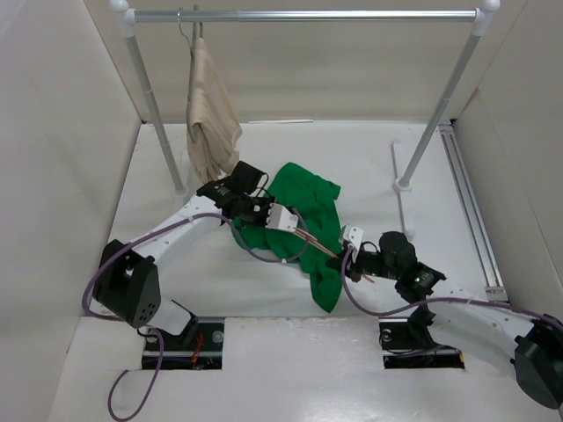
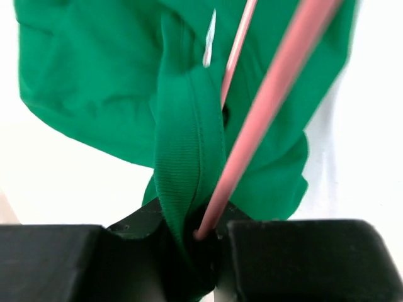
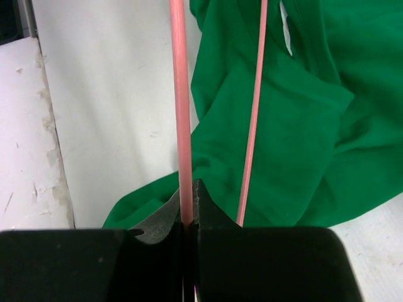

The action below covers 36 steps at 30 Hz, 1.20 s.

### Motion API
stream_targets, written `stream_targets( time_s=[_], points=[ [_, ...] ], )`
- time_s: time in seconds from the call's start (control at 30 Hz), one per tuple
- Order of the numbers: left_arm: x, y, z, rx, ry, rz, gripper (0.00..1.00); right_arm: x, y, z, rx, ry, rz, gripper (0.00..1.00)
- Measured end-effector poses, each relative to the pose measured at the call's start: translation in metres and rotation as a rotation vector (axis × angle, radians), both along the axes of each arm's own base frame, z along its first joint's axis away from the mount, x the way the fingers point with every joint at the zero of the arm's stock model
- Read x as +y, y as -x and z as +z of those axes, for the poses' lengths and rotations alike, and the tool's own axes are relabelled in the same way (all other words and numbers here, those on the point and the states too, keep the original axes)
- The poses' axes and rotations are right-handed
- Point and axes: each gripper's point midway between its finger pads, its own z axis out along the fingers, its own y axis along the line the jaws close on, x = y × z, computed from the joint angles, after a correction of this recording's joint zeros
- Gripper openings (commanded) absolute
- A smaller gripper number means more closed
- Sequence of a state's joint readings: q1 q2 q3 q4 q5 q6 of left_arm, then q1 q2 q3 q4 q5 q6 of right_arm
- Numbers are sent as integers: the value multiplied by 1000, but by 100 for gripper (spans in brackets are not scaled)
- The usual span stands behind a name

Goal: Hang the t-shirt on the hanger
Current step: Place tshirt on hanger

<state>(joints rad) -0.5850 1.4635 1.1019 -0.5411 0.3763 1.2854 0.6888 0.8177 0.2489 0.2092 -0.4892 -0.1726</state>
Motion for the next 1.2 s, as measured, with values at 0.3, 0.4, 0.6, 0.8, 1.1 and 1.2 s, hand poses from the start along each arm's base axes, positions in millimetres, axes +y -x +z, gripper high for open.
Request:
stream_targets(
  time_s=[0.3, 0.4, 0.6, 0.8, 1.1, 1.2],
  points=[
    [-46, 45, 49, 37, 177, -151, 16, 23, -27, 29, -49, 17, 34, 0],
    [-46, 46, 49, 53, 188, -124, 0, 26, -32, 31, -47, 34, 37, 0],
    [-42, 50, 37, 88, 178, -79, 0, 19, -33, 24, -25, 77, 10, 59],
    [-33, 57, 32, 44, 180, -34, 0, 2, -24, 76, -101, 32, -39, 100],
    [-14, 75, 19, -28, 157, -70, 0, -36, -1, 219, -378, -232, -142, 100],
    [-13, 75, 18, -56, 148, -93, 0, -28, -37, 204, -304, -163, -210, 98]
  ],
)
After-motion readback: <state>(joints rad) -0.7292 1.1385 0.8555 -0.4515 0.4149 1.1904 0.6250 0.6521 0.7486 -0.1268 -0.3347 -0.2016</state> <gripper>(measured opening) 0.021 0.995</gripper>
